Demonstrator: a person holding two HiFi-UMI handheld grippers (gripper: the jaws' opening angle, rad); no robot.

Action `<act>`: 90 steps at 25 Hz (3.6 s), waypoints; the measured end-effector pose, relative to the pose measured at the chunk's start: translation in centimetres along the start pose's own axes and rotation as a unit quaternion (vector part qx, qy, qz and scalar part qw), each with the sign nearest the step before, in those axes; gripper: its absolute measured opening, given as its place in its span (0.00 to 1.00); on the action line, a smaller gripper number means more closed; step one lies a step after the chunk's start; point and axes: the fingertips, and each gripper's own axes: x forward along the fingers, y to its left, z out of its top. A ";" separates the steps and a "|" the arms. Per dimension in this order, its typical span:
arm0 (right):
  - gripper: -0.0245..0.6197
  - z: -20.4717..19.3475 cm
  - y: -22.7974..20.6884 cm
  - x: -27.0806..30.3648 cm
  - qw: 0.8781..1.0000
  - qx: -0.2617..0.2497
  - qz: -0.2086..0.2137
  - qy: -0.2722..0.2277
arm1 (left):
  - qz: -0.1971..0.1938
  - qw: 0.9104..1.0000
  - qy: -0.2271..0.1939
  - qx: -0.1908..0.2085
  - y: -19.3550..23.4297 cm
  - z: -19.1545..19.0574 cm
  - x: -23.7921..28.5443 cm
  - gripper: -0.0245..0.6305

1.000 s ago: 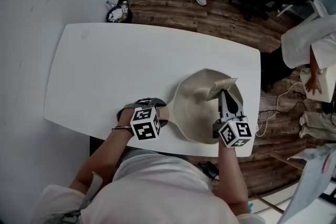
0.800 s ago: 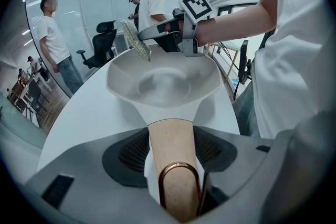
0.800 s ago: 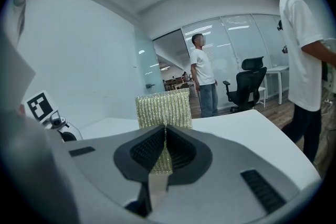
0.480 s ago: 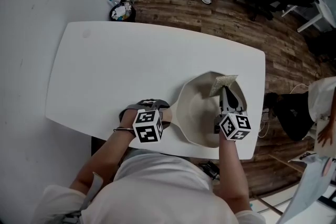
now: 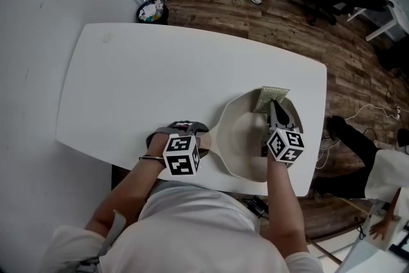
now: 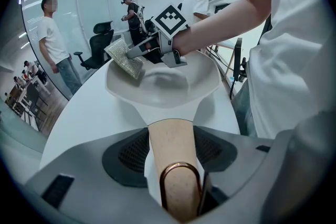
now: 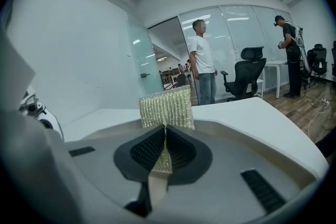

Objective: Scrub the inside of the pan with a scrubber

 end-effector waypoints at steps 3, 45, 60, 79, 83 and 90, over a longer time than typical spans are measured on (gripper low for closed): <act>0.08 -0.2 -0.3 0.5 1.000 -0.006 0.000 0.008 | 0.000 1.000 0.001 0.004 0.0 0.2 0.1 0.44; 0.08 -1.8 4.5 3.4 0.997 -0.031 0.050 0.042 | -0.006 0.997 0.021 0.070 -0.2 0.4 0.0 0.44; 0.08 -3.3 8.7 3.3 0.989 -0.071 0.107 0.071 | -0.001 0.997 0.024 0.077 -0.2 0.2 0.1 0.44; 0.08 -5.8 13.8 1.1 0.966 -0.114 0.197 0.124 | 0.002 0.996 0.029 0.079 -0.2 0.1 -0.1 0.44; 0.08 -6.4 14.4 0.4 0.958 -0.113 0.222 0.141 | 0.004 0.996 0.032 0.079 -0.2 0.1 0.1 0.44; 0.08 -7.6 15.7 -1.1 0.941 -0.116 0.265 0.175 | 0.005 0.996 0.035 0.077 -0.2 0.1 -0.1 0.44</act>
